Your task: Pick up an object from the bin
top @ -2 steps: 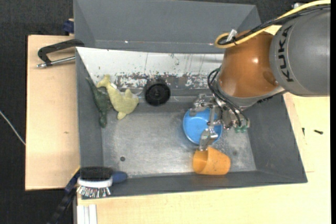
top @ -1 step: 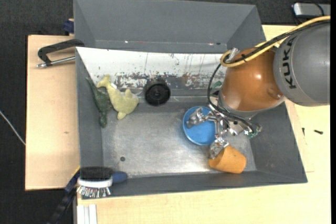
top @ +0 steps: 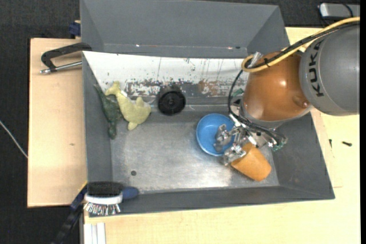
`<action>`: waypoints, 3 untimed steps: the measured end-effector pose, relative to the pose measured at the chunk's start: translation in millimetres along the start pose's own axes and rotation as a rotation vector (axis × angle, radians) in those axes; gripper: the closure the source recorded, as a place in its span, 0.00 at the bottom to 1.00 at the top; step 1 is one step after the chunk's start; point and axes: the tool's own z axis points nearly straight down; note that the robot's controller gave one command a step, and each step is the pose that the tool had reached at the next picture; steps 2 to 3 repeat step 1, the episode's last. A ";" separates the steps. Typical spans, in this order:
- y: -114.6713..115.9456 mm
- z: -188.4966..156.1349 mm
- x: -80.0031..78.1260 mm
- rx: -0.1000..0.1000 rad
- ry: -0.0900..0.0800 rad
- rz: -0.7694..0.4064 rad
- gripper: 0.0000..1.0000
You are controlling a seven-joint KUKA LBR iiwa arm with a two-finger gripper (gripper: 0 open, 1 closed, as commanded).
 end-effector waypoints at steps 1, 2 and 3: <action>-39.3 -179.8 50.2 0.003 -0.008 -0.264 1.00; -39.3 -179.8 50.2 0.003 -0.008 -0.264 1.00; -39.3 -179.8 50.2 0.003 -0.008 -0.264 1.00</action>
Offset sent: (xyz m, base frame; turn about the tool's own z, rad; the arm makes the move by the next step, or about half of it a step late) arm -0.0264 -0.0574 0.1756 -0.2694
